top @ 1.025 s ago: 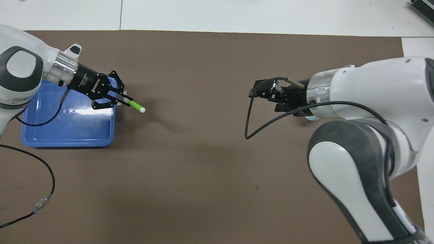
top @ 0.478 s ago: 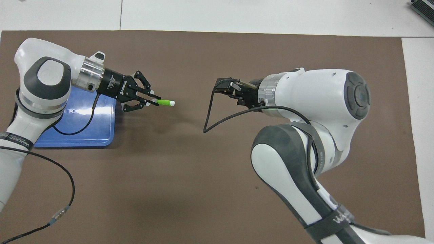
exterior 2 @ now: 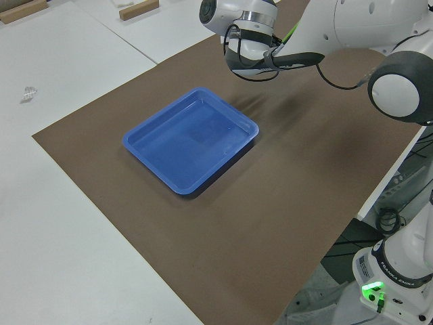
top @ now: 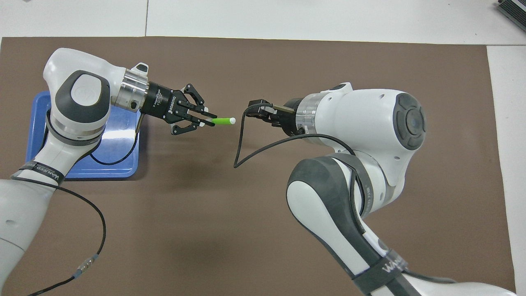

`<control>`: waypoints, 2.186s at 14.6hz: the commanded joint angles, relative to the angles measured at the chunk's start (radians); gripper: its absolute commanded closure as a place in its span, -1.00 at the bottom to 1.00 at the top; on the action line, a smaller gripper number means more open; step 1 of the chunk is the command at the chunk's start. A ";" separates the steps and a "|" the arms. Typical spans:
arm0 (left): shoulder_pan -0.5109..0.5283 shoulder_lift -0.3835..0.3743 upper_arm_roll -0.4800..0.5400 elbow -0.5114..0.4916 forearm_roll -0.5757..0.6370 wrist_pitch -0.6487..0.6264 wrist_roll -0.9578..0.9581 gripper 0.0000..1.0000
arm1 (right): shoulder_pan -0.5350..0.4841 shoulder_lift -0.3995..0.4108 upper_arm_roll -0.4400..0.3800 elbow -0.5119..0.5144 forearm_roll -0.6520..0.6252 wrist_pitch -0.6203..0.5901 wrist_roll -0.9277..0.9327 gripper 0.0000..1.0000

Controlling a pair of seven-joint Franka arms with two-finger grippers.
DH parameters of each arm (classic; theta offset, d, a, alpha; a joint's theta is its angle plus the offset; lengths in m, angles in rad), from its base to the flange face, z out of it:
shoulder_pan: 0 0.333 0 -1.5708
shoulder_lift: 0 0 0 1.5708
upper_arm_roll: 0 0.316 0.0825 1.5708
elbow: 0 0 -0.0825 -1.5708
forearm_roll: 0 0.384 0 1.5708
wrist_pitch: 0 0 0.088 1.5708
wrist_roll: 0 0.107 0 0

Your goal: Transfer and insert pens with both arms

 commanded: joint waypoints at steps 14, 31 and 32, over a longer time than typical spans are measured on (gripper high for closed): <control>-0.072 -0.046 -0.009 -0.037 -0.092 0.096 -0.157 1.00 | 0.010 0.045 0.001 0.034 -0.035 0.051 -0.024 0.01; -0.072 -0.083 -0.007 -0.032 -0.081 0.099 -0.171 -1.00 | -0.042 0.043 -0.002 0.051 -0.134 -0.028 -0.074 1.00; -0.072 -0.088 -0.006 -0.034 -0.077 0.098 -0.166 -1.00 | -0.045 0.034 -0.012 0.053 -0.140 -0.066 -0.077 1.00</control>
